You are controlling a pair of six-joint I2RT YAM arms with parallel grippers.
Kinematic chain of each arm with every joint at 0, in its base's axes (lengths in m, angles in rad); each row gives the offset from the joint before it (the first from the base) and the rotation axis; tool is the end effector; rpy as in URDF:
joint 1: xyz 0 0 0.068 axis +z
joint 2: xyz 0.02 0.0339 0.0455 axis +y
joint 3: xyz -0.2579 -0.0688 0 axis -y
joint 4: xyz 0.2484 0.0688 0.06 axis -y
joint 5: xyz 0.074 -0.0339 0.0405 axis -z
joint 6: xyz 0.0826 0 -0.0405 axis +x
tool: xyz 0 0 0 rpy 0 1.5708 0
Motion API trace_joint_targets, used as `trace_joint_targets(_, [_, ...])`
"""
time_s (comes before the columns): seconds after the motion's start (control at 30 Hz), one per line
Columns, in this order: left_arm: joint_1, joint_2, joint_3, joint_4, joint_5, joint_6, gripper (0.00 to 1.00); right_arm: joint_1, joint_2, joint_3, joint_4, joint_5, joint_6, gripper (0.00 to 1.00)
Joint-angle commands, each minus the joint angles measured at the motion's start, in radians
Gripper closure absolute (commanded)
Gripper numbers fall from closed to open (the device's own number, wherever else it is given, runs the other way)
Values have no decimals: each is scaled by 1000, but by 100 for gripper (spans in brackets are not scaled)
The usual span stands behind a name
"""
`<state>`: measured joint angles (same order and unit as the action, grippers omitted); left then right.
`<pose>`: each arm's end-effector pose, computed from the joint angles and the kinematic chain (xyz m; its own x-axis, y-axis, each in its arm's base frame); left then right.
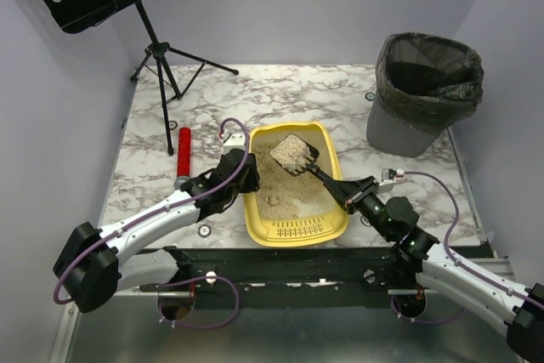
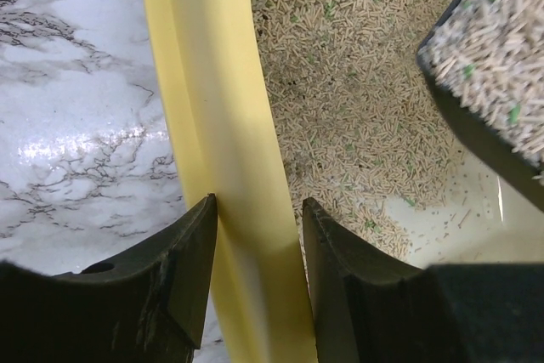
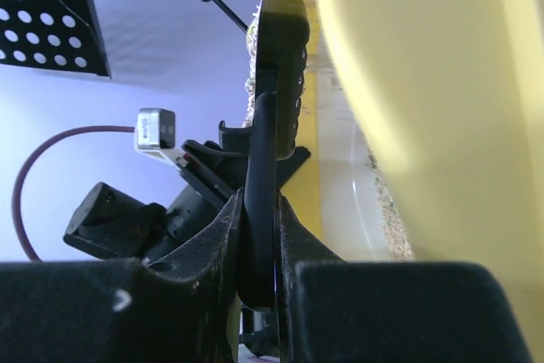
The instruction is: Clean the litter box
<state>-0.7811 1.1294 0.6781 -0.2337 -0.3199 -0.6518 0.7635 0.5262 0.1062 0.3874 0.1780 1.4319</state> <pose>0.2154 -0.1770 0.1959 -0.6577 -0.1588 -0.7363 0.1213 0.9424 -0.3116 0.1571 0.1301 0.1915 -0.5506 0.8222 -0.1441 -0.0532 0.1377 0.9890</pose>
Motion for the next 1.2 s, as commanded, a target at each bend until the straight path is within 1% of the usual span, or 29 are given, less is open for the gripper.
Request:
trace_joint_targets(0.0, [-7,-28,-32,-1,24,24,49,-1,-3,-34,136,39,76,99])
trace_joint_targets(0.07, [-7,-28,-35,10,37,20,49,-3,68,-22,227,55,53,100])
trace_joint_targets(0.13, [-7,-28,-35,10,45,26,49,-3,61,-20,238,-21,21,100])
trace_joint_targets(0.17, [-7,-28,-37,10,41,24,49,-3,40,-32,225,-41,12,100])
trace_joint_targets(0.2, [-7,-29,-38,13,38,21,49,-3,-24,-61,191,-14,60,99])
trace_joint_targets(0.23, [-7,-34,-41,17,39,18,49,-4,-44,-69,162,27,67,99])
trace_joint_targets(0.3, [-7,-33,-46,31,64,15,49,-3,-39,-47,166,107,20,99])
trace_joint_targets(0.37, [-7,-33,-46,39,76,17,49,-3,-17,-31,174,53,-13,100])
trace_joint_targets(0.4, [-6,-31,-45,36,77,18,49,-3,-31,-33,160,-19,-28,100])
trace_joint_targets(0.47, [-7,-31,-49,39,74,15,49,-3,-98,-51,75,18,8,99])
trace_joint_targets(0.5, [-6,-31,-49,37,77,15,49,-3,-101,-54,77,105,-7,99])
trace_joint_targets(0.53, [-7,-31,-49,39,84,14,49,-3,-88,-50,85,124,5,99])
trace_joint_targets(0.57, [-6,-31,-49,36,88,17,49,-3,-59,-45,132,115,4,100])
trace_joint_targets(0.6, [-6,-31,-52,36,88,17,49,-3,-49,-39,151,42,-51,100])
trace_joint_targets(0.63, [-6,-33,-54,37,81,14,49,-3,-52,-27,143,10,-73,99])
trace_joint_targets(0.67, [-6,-33,-57,34,71,14,49,-3,-74,-14,84,-4,-74,99])
trace_joint_targets(0.7, [-6,-31,-57,34,70,11,49,-3,-74,-19,81,49,-58,99])
trace_joint_targets(0.73, [-6,-30,-57,36,70,11,49,-3,-63,-31,114,89,-51,99])
trace_joint_targets(0.77, [-6,-26,-55,36,77,8,49,-3,-40,-52,193,107,-24,99])
trace_joint_targets(0.8, [-6,-26,-54,36,82,9,49,-3,-13,-59,227,63,-24,99])
trace_joint_targets(0.83, [-6,-23,-54,36,87,11,49,-3,-18,-60,238,14,-39,99])
trace_joint_targets(0.87, [-6,-25,-55,37,88,11,49,-3,-37,-62,185,-29,-45,99])
trace_joint_targets(0.9, [-6,-25,-55,37,84,11,49,-3,-90,-66,121,-14,5,99])
trace_joint_targets(0.93, [-7,-28,-57,39,84,8,49,-3,-104,-71,79,39,15,99])
trace_joint_targets(1.0, [-6,-28,-54,34,82,1,49,-3,-91,-62,111,147,-30,99])
trace_joint_targets(1.03, [-6,-26,-51,30,81,-3,49,-3,-80,-51,113,117,-50,99])
trace_joint_targets(1.1, [-6,-26,-48,16,74,-3,49,-3,-107,-40,73,-5,-105,99])
trace_joint_targets(1.13, [-6,-33,-52,16,65,-5,49,-3,-156,-37,15,8,-75,99])
trace_joint_targets(1.17, [-6,-37,-57,20,62,-6,48,-3,-170,-46,-30,47,-55,99])
